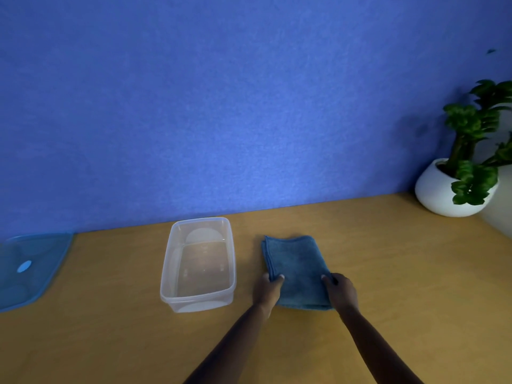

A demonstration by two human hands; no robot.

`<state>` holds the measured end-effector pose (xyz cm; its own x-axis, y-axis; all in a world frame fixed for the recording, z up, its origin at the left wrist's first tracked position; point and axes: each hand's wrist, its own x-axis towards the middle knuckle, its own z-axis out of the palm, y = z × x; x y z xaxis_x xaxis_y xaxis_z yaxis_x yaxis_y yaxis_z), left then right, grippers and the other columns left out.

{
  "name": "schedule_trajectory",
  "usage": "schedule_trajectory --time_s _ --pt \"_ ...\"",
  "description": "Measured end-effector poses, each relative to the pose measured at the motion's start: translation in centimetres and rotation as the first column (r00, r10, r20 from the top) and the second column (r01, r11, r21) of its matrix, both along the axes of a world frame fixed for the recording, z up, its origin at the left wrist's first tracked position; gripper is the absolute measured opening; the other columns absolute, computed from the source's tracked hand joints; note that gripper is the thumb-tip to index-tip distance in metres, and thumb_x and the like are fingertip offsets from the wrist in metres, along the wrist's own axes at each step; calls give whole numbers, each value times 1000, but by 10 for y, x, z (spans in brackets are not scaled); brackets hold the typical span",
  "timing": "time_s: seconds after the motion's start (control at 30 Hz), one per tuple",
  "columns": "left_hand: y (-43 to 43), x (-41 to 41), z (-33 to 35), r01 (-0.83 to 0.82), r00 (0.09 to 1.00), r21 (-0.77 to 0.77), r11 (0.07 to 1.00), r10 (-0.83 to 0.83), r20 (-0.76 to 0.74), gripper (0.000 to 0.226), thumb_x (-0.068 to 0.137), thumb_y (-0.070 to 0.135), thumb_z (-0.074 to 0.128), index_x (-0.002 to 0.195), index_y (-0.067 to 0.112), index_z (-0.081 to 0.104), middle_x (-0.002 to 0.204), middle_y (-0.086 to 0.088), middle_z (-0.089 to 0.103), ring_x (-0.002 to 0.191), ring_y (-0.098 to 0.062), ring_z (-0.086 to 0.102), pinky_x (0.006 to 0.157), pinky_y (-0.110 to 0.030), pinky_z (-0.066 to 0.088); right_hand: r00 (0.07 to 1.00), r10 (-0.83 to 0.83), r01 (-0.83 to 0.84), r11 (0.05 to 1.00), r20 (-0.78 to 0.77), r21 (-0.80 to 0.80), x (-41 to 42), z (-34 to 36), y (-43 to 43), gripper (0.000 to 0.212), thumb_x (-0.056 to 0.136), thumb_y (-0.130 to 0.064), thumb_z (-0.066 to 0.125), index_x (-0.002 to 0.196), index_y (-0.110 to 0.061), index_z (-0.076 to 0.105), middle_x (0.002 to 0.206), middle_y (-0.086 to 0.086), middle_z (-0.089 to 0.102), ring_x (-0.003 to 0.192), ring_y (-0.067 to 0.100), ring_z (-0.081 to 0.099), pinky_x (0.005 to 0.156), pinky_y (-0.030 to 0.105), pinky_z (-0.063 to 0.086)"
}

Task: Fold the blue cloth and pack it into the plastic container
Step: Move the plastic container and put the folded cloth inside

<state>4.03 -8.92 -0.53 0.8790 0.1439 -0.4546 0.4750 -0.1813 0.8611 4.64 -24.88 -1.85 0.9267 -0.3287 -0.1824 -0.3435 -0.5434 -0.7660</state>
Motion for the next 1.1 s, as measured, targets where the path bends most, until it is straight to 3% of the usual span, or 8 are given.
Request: schedule_trajectory --time_s 0.13,0.23,0.4,0.5,0.73,0.9,1.0,1.1 --pt "12 8 18 -14 985 83 996 0 170 27 91 20 53 103 -2 62 105 -18 67 98 -30 62 74 -27 43 994 -15 7 997 106 78 6 18 15 24 92 -14 51 104 4 62 84 10 60 77 22 55 55 27 40" --pt "26 13 37 -36 962 135 990 -3 274 19 92 18 52 90 0 59 92 -16 61 86 -27 58 72 -30 42 984 -19 -2 993 176 121 13 32 30 24 92 -13 51 104 5 62 88 15 62 79 27 57 66 32 43" --pt "62 11 67 -136 915 213 967 40 403 21 91 18 53 80 1 56 91 -27 61 88 -40 61 72 -41 45 965 -5 -40 986 263 165 21 52 65 28 92 -18 52 109 3 61 102 15 64 95 32 60 70 30 40" --pt "92 7 76 -169 900 226 959 57 432 22 92 18 52 82 -1 57 94 -27 63 81 -37 60 64 -33 38 956 21 -80 978 293 192 22 62 95 26 91 -20 54 107 -1 61 99 9 62 90 24 58 71 29 40" --pt "158 -6 78 -284 878 292 913 126 462 31 92 14 52 62 11 45 60 0 44 55 -18 43 53 -26 29 943 105 -170 967 315 187 18 67 161 22 91 -19 55 103 -2 62 100 13 65 92 27 60 78 39 49" --pt "190 -17 61 -291 913 360 886 145 381 23 93 17 52 78 -1 54 90 -25 58 80 -34 57 64 -31 36 947 185 -202 979 262 40 9 59 196 27 92 -24 50 108 -4 59 107 13 62 98 28 58 83 43 51" --pt "198 -23 50 -256 937 428 867 112 332 28 93 19 52 96 -8 59 104 -28 62 91 -38 60 67 -33 41 959 203 -196 979 197 -53 1 51 206 30 93 -26 49 113 -5 57 112 13 60 103 28 56 89 44 50" --pt "199 -27 46 -215 953 506 835 66 297 33 93 21 51 114 -4 55 113 -23 63 102 -37 60 82 -40 49 967 195 -172 974 162 -145 -5 45 208 32 93 -30 47 115 -8 56 118 12 56 109 27 53 93 45 48"
